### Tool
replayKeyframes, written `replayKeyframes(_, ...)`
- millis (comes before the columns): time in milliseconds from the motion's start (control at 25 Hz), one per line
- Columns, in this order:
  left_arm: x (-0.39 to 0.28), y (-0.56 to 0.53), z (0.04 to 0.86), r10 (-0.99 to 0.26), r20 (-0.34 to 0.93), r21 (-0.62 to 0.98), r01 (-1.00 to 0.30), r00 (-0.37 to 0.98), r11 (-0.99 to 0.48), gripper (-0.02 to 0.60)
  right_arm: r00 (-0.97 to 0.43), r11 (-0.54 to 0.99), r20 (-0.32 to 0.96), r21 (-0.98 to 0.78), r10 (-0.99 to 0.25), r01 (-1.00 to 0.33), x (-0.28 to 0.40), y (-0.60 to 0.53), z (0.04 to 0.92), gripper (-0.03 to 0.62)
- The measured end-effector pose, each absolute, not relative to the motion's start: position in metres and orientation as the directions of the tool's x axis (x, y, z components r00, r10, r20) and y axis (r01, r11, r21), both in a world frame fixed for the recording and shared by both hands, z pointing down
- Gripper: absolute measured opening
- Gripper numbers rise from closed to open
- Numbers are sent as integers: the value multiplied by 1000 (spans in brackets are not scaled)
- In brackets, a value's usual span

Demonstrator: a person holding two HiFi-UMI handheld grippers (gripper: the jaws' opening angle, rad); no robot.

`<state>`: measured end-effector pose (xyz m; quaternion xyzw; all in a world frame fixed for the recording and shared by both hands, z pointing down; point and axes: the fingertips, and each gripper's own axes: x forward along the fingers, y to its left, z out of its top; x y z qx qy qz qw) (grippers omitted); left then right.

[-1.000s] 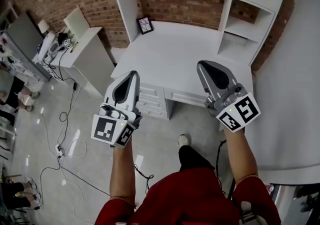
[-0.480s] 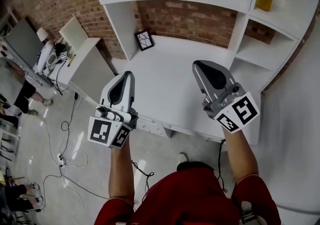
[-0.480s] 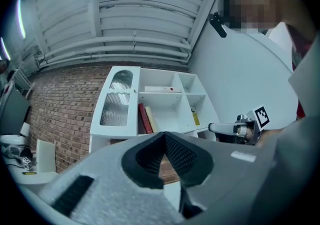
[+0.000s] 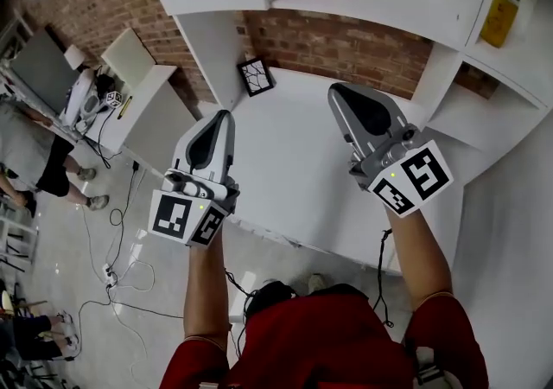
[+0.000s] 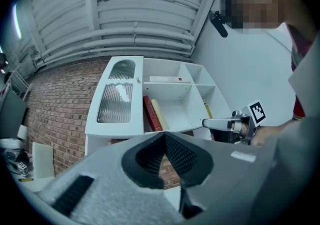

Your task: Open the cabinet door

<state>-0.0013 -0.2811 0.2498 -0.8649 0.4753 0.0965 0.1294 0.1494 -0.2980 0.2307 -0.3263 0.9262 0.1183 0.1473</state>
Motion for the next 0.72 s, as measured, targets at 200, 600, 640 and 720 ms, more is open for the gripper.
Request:
replayKeyframes(200, -17, -316, 247, -778, -284, -143, -827, 561, -544, 0, -733, 743, -335, 127, -592, -657, 128, -338, 219, 12)
replayKeyframes(600, -61, -375, 232, -669, -289, -156, -724, 684, -673, 0, -643, 644, -323, 118, -694, -755, 76, -398, 191, 12)
replayKeyframes(640, -66, -380, 231, -658, -291, -152, -713, 694, -685, 0, -632, 632, -320, 120, -706, -766, 71, -404, 189, 12)
replayKeyframes(720, -77, -390, 229, -639, -298, -144, -695, 709, -705, 0, -612, 609, -311, 120, -727, -784, 62, -415, 184, 12)
